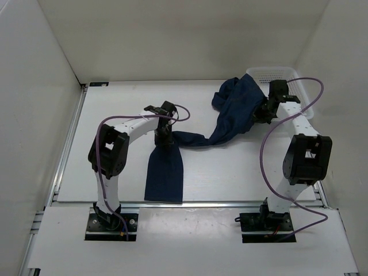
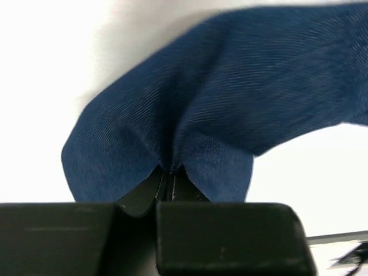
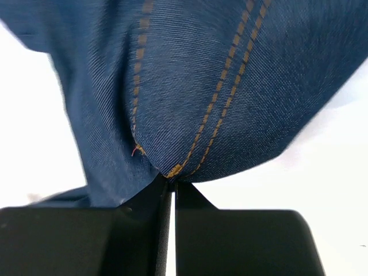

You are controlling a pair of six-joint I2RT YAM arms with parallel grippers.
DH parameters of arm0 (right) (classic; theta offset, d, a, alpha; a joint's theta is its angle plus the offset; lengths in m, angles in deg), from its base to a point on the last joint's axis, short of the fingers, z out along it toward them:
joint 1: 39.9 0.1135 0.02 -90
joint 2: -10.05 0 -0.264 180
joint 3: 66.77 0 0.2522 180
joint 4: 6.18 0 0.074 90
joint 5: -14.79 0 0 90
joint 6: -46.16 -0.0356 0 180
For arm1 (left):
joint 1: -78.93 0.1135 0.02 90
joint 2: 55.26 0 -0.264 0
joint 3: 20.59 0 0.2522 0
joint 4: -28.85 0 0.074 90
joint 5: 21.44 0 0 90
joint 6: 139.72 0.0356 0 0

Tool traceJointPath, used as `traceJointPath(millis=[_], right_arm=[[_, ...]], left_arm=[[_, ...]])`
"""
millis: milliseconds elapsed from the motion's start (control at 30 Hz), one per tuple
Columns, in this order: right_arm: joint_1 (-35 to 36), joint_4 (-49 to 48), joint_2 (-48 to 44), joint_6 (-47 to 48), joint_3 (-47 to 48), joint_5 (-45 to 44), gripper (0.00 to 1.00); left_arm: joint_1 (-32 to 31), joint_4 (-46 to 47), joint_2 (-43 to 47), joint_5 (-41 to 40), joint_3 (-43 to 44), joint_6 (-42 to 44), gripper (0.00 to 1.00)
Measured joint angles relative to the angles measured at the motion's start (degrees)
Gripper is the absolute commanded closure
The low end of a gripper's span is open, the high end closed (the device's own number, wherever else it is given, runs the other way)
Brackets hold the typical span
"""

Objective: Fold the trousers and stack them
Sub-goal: Flatten the trousers out

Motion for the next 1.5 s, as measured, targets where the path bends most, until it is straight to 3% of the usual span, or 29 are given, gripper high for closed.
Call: traceJointPath(millis=[233, 400, 733, 900, 1033, 1067, 1167, 1200, 1267, 1300, 1333, 1367, 1400, 1433, 1467, 1500], right_arm=[[7.9, 4.9, -2.0, 0.9, 18.1, 1.0, 1.00], [13.7, 6.2, -6.3, 2.6, 31.5, 1.6, 1.00], [14.7, 13.2, -27.7, 7.1, 38.5, 2.2, 1.00], [14.7, 15.5, -29.8, 8.0, 43.9, 5.2, 1.00], [14.7, 14.6, -29.1, 8.0, 39.4, 4.4, 1.00], [14.7, 13.8, -28.6, 8.0, 35.9, 2.9, 0.94], [14.6, 11.5, -26.4, 7.3, 25.0, -1.4, 0.30], [14.6, 10.8, -25.1, 7.1, 20.8, -2.8, 0.30], [14.6, 10.5, -22.9, 7.3, 12.5, -5.2, 0.23], [14.6, 10.4, -22.8, 6.8, 7.9, -6.4, 0.16], [14.6, 11.2, -23.1, 6.2, 4.3, -7.6, 0.16], [14.6, 13.8, -25.3, 5.7, -1.3, -11.0, 0.82], [14.6, 13.8, -26.6, 5.9, -1.9, -11.9, 0.98], [14.5, 12.7, -28.8, 5.3, -3.1, -12.7, 1.00], [14.4, 12.4, -31.0, 4.5, -4.1, -13.2, 1.00], [14.2, 11.9, -33.5, 4.3, -5.5, -13.3, 1.00]], left_arm=[[8.8, -3.5, 0.7, -2.0, 8.0, 0.4, 0.90], [15.6, -9.3, 2.1, -4.4, 21.3, 1.2, 0.90], [27.7, -16.2, 18.4, -5.1, 41.9, 3.0, 0.90], [30.0, -16.9, 24.2, -4.7, 49.5, 3.7, 0.90], [30.1, -16.1, 21.1, -3.2, 52.2, 4.2, 0.90], [30.1, -15.5, 18.0, -2.6, 52.8, 4.4, 0.82], [30.1, -15.7, 7.9, -0.9, 56.1, 4.8, 0.62], [30.1, -16.1, 2.7, 0.1, 58.2, 5.0, 0.55], [29.6, -16.5, -5.4, 1.4, 58.1, 5.7, 0.29], [29.3, -16.4, -7.3, 1.3, 55.4, 6.0, 0.14], [28.7, -17.0, -8.2, 1.1, 51.6, 6.1, 0.07], [25.9, -19.8, -8.0, 0.8, 44.9, 6.0, 0.13], [24.3, -19.2, -6.8, 0.8, 43.1, 6.1, 0.30], [22.6, -17.2, -3.7, 0.2, 38.8, 5.9, 0.75], [20.3, -16.5, 0.2, -0.3, 34.2, 5.6, 0.90], [17.7, -15.8, 4.5, -0.7, 29.8, 5.6, 0.90]])
